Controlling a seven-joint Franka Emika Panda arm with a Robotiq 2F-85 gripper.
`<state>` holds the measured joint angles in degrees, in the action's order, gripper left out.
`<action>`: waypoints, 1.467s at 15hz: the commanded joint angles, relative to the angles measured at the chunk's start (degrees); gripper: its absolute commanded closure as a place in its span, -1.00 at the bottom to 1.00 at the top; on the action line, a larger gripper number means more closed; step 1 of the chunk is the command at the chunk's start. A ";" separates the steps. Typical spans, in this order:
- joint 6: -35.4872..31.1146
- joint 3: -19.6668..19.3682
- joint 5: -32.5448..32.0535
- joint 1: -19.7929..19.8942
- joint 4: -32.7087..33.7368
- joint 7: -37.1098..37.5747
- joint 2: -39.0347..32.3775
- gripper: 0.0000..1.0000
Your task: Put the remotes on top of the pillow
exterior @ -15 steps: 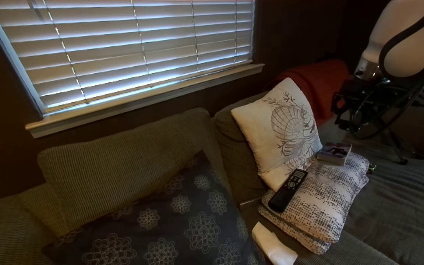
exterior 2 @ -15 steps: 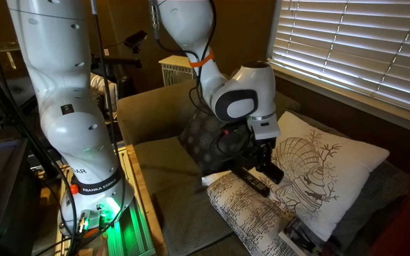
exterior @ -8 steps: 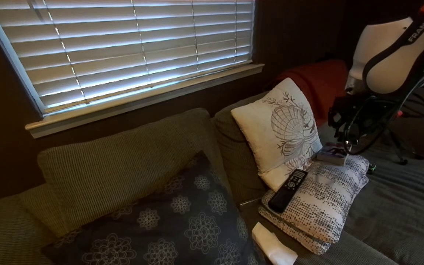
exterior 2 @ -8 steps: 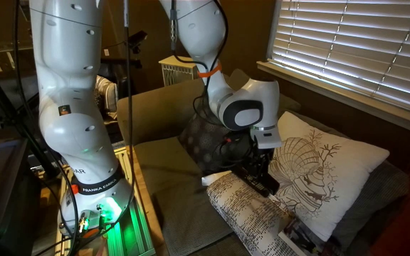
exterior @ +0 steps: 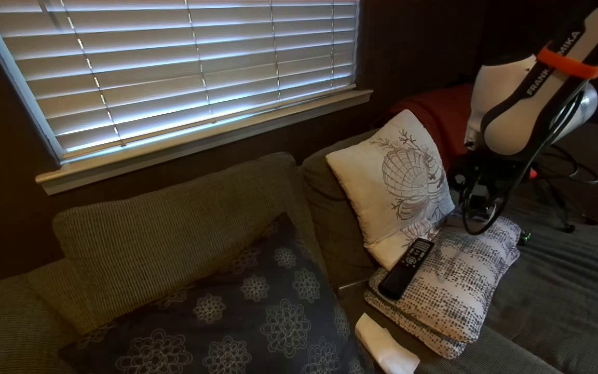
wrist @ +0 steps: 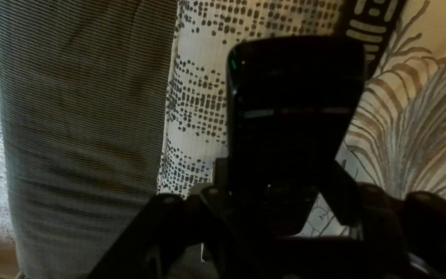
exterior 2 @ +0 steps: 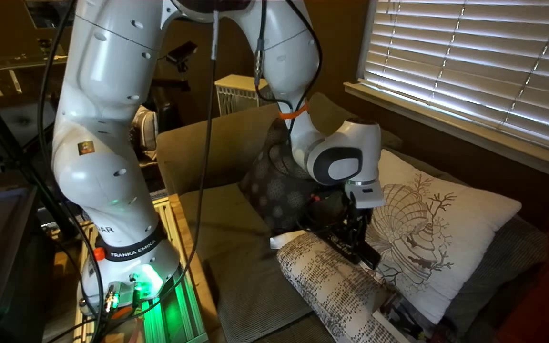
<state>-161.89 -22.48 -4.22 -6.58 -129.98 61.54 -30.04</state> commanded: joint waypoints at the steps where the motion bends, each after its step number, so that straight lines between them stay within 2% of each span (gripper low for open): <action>1: 1.48 1.24 3.05 0.76 4.97 1.14 -5.20 0.29; 8: 1.96 3.14 8.68 2.33 11.19 0.96 -12.76 0.29; 15: 2.86 3.62 10.65 2.45 16.20 1.09 -17.96 0.29; 18: 4.83 3.40 10.70 2.32 17.95 1.44 -19.50 0.29; 22: 11.06 3.35 10.45 2.84 20.54 2.72 -20.90 0.29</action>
<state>-155.20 -19.44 5.16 -4.50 -112.72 63.02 -49.35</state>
